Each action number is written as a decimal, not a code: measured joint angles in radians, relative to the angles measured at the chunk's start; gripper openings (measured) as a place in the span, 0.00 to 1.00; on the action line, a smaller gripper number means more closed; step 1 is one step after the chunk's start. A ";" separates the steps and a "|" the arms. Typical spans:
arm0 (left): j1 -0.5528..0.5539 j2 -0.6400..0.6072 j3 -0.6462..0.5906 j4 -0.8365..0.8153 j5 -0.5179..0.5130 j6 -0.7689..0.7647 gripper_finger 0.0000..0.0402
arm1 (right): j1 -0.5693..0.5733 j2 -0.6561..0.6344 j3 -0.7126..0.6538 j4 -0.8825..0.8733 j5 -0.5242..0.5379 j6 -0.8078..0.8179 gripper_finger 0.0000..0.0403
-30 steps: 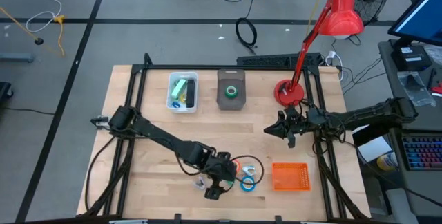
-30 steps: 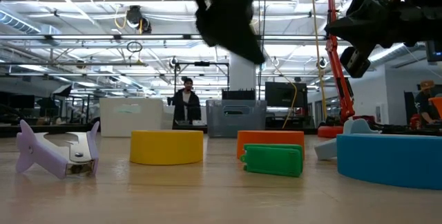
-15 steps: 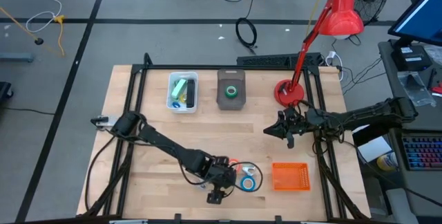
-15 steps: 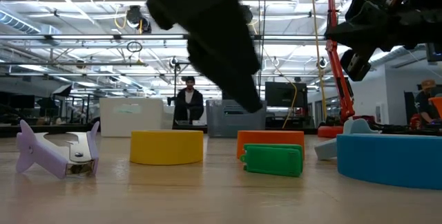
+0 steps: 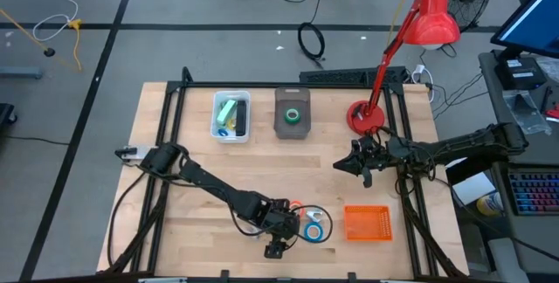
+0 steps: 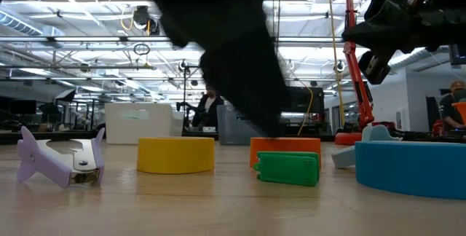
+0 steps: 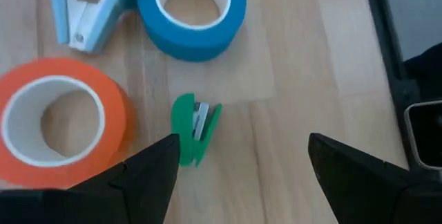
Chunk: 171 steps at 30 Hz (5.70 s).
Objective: Pick and place Stapler, Stapler remover, tape
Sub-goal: Put the small green stapler into the white bin
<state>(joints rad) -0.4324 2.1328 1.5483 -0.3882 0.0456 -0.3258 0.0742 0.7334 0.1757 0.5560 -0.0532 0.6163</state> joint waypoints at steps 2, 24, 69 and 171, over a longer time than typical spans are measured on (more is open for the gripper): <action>0.003 0.015 0.000 0.031 0.007 0.000 0.81 | 0.000 0.000 0.000 -0.007 0.000 0.000 0.01; 0.040 0.058 0.000 0.056 0.031 -0.096 0.81 | 0.000 0.001 0.000 -0.015 0.000 -0.025 0.01; -0.011 0.120 0.037 0.119 -0.131 -0.616 0.81 | 0.000 0.001 0.000 -0.014 -0.003 -0.034 0.01; 0.094 -0.529 0.163 -1.193 -0.829 -0.773 0.13 | 0.000 0.000 0.000 -0.006 0.002 -0.027 0.01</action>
<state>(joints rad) -0.3380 1.6034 1.7116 -1.5807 -0.7829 -1.0986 0.0738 0.7336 0.1757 0.5495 -0.0508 0.5896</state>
